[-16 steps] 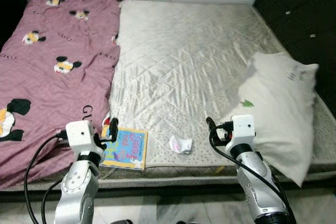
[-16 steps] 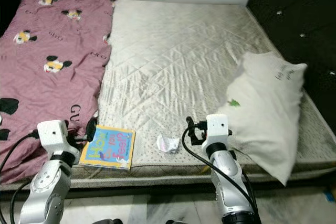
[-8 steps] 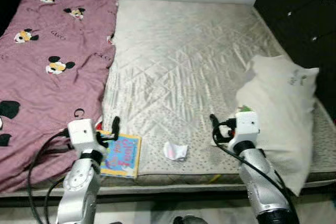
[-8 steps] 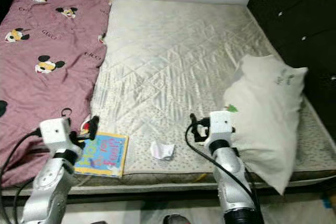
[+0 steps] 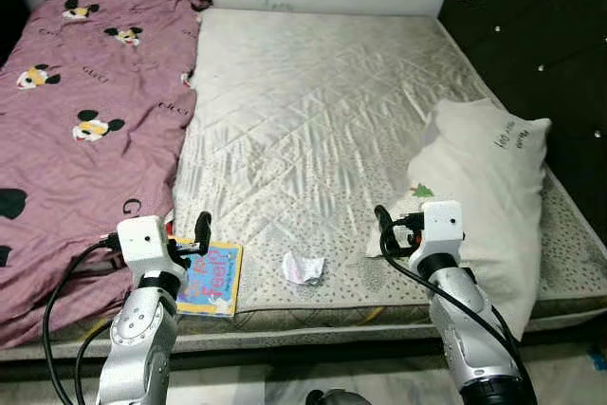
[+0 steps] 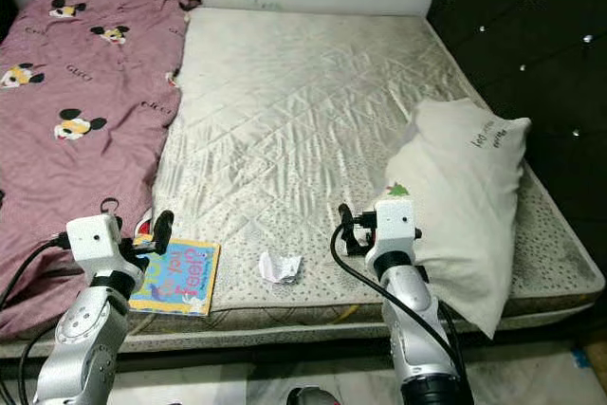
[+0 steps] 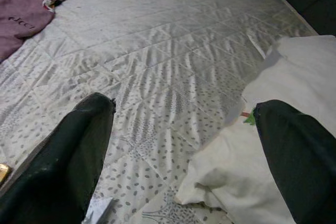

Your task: Clean up the room

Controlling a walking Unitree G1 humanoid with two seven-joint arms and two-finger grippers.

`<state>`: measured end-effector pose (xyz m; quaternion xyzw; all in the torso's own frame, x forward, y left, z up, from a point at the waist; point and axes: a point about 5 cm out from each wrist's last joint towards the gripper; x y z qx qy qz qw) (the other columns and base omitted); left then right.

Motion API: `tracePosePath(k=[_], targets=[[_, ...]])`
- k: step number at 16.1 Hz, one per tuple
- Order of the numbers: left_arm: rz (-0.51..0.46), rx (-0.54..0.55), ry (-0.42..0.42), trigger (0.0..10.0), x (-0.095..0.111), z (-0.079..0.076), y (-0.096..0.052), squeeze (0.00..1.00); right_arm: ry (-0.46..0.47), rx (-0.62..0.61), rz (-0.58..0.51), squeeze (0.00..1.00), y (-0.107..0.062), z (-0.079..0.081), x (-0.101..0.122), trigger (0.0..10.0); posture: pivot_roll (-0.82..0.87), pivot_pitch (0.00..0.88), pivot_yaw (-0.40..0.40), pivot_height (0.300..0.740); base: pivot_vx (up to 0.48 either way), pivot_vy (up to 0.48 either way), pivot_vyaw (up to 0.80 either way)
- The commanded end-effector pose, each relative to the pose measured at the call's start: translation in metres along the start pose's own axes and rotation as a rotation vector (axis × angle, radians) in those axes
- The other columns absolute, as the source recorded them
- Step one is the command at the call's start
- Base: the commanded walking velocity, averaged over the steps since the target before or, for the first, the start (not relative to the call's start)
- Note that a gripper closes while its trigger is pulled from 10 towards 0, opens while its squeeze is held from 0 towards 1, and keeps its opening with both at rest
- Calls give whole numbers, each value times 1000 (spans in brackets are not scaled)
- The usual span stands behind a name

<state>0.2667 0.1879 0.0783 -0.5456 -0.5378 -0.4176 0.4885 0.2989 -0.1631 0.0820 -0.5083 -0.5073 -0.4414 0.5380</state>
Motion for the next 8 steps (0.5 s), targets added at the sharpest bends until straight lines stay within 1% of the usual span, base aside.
tracePosePath(k=[1,7,8], targets=[[17,6,3,10000,-2,0,1,0,5,-8,12,0,0,-2,-2,10000,-2,142,-65,740,0,0,0],[22,23,-14,10000,-2,2,1,0,10,-8,13,0,-1,-3,-2,10000,-3,154,-65,740,0,0,0],[25,21,-15,10000,-3,2,1,0,10,-8,15,0,-1,-3,-2,10000,-3,155,-66,740,0,480,0]])
Point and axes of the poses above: a point about 5 cm out from each wrist's last joint towards the gripper, its own y axis pointing out of the wrist towards the gripper, its own x axis along the axis of the wrist's last joint, z = x × y
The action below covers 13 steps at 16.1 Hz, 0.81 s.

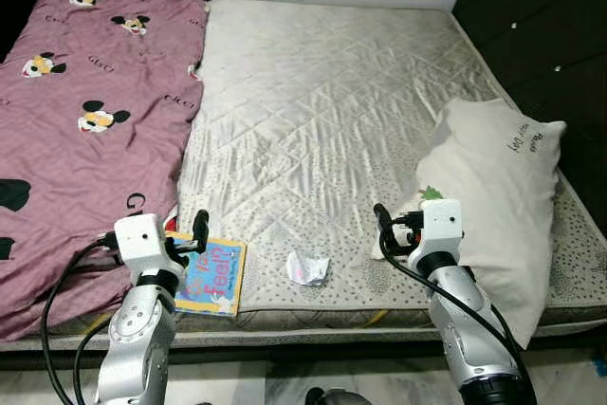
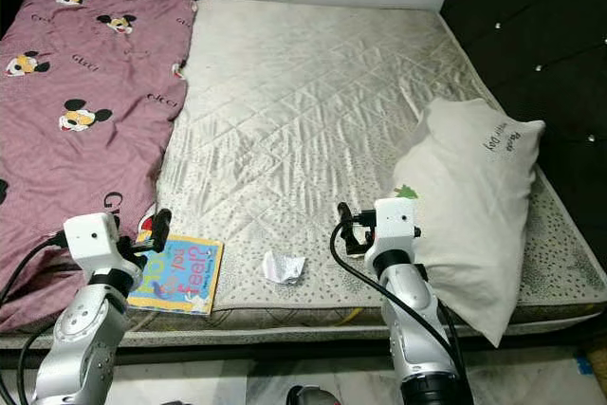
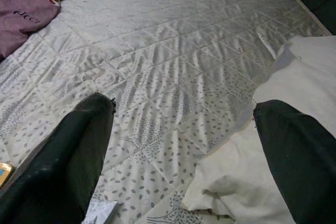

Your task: Clean up the room

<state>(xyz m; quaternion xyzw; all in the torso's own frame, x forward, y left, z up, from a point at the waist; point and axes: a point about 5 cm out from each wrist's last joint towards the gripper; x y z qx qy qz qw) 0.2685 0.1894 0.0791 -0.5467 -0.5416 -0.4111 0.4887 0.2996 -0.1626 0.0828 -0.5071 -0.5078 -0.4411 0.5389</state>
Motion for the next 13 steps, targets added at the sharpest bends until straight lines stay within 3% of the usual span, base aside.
tracePosePath(k=[1,8,13], targets=[[26,13,-7,10000,-4,1,-1,0,9,-11,18,0,-2,-4,-3,10000,-5,157,-66,740,0,480,0],[27,15,-5,10000,-4,1,0,0,4,-17,12,0,0,-5,0,10000,3,152,-65,740,0,449,0],[1,-7,-26,10000,3,1,6,0,41,-32,-20,0,9,1,10,10000,11,136,-64,740,0,0,0]])
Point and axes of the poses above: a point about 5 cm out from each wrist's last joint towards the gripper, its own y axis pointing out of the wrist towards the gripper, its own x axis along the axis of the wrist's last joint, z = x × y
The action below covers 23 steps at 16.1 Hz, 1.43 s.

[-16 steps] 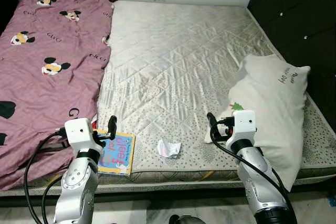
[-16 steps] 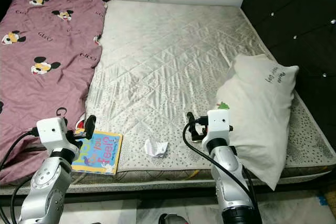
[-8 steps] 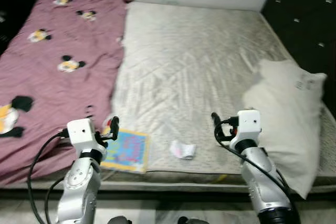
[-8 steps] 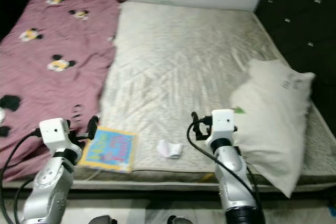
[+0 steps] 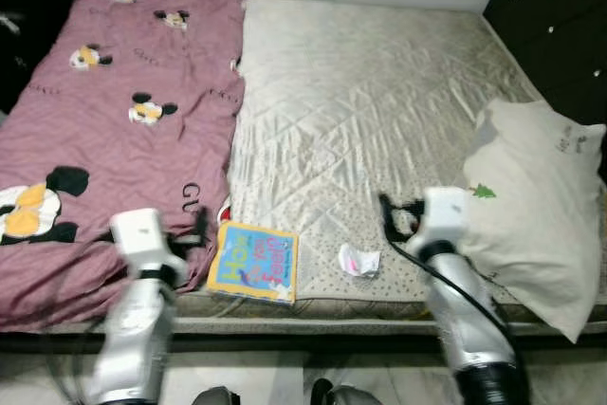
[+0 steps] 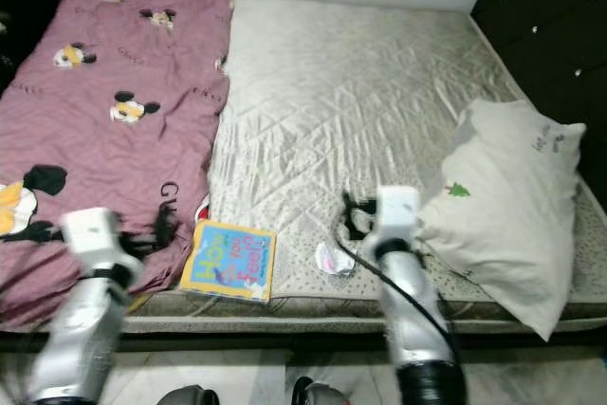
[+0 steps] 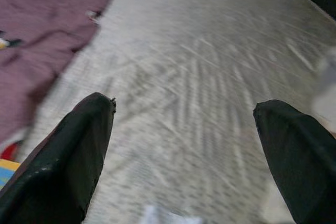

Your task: Clean up the room

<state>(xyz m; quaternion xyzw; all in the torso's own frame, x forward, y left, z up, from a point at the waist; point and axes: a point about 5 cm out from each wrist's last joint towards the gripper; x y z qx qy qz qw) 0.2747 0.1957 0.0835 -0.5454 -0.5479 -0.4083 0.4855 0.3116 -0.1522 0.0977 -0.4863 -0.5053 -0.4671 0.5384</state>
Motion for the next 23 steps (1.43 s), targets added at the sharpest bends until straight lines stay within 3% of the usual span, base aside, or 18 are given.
tracePosePath(k=[1,2,3,6,8,11,16,23], targets=[[50,36,29,10000,-4,-2,-1,0,-7,-25,31,0,-2,-8,-7,10000,11,136,-64,740,0,0,-800],[113,60,40,10000,-8,0,-2,0,-6,-25,33,0,-3,-8,-7,10000,8,135,-66,740,0,0,-800],[59,-90,-9,10000,-9,-6,-4,0,-5,-23,33,0,-3,-9,-7,10000,8,134,-67,740,0,0,-800],[54,-17,-22,10000,-8,3,0,0,-13,-16,31,0,-3,-7,-8,10000,3,136,-65,740,0,0,-267],[16,-26,-47,10000,-3,7,1,0,-15,-19,40,0,-2,-7,-10,10000,3,136,-65,740,0,0,-400],[41,-63,-134,10000,-6,-2,0,0,-13,-22,37,0,-2,-7,-10,10000,7,147,-64,740,0,0,-267],[48,-53,-102,10000,-8,2,-2,0,-17,-27,34,0,-1,-7,-10,10000,6,159,-59,740,0,0,0],[71,-56,-99,10000,-11,0,-4,0,-18,-31,42,0,-4,-7,-11,10000,4,176,-60,740,0,0,-800]])
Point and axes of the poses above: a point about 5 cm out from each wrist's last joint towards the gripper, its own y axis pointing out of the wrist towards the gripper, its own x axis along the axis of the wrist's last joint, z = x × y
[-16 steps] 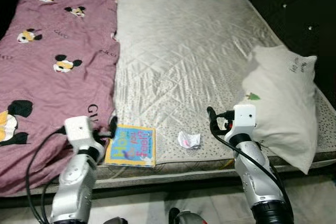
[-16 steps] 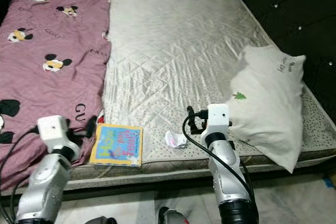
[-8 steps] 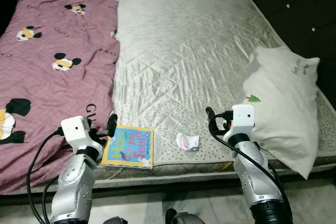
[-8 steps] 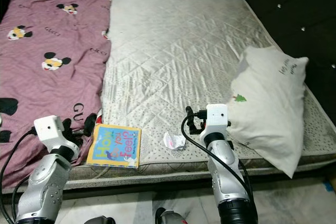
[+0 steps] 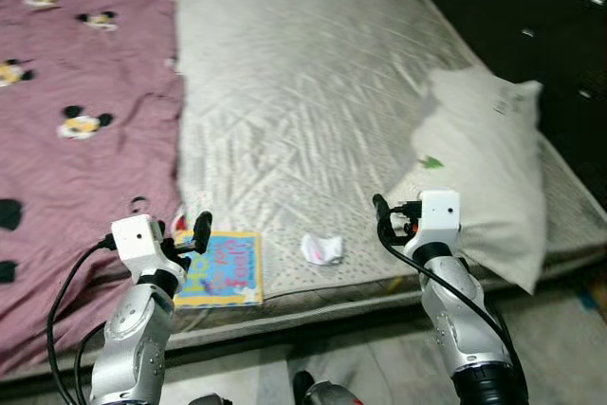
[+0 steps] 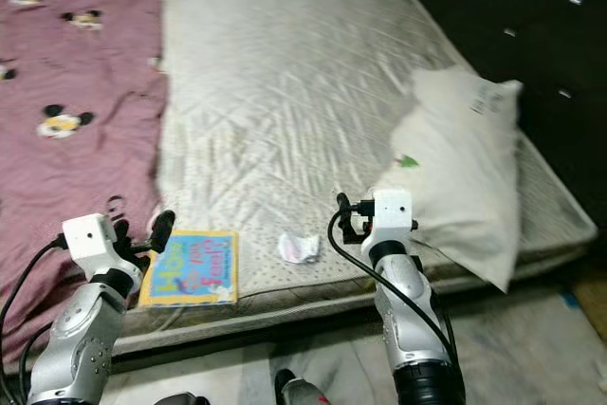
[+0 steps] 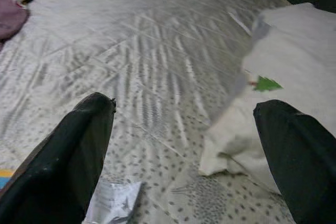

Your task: Clean up the room

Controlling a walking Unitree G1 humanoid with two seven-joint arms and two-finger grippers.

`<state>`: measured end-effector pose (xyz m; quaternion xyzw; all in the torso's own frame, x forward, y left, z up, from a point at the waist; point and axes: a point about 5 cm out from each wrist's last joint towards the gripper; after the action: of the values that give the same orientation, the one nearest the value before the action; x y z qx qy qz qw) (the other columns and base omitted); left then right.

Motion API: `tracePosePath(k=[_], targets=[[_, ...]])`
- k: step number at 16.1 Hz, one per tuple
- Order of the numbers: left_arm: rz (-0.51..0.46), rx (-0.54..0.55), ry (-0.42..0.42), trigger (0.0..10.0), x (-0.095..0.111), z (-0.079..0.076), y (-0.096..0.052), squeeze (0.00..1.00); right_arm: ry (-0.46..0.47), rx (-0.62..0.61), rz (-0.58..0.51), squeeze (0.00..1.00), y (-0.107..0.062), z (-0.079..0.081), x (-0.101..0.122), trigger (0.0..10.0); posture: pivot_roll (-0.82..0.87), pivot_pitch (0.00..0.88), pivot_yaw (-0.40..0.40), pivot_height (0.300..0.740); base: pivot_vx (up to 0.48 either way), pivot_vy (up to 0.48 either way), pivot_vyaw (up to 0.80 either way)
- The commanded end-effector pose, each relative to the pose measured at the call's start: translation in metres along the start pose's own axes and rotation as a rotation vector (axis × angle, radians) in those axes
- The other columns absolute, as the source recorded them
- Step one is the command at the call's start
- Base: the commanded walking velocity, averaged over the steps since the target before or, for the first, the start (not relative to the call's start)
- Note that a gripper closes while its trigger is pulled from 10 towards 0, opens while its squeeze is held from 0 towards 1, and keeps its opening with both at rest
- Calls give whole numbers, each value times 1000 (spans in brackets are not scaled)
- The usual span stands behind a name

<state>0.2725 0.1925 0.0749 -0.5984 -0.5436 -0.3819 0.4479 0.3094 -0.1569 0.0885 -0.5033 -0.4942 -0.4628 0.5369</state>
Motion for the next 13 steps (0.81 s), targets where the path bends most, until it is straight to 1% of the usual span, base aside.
tracePosePath(k=[1,4,7,13], targets=[[14,12,10,10000,-2,1,-3,0,-8,-4,9,0,-1,-2,-2,10000,4,176,-60,740,0,0,0],[10,17,11,10000,-1,1,-3,0,-3,7,0,0,-2,-1,-1,10000,3,182,-62,740,0,0,0],[11,18,17,10000,-2,1,-2,0,-23,22,11,0,-1,1,-2,10000,5,178,-62,735,0,0,0],[12,17,21,10000,-2,0,-1,0,-20,25,16,0,0,1,-2,10000,6,172,-62,666,0,0,0]])
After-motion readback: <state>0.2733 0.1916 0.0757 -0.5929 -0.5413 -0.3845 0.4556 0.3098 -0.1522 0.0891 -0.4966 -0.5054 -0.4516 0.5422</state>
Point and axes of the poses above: a point about 5 cm out from each wrist's last joint towards the gripper, its own y axis pointing out of the wrist towards the gripper, its own x axis along the axis of the wrist's last joint, z = x × y
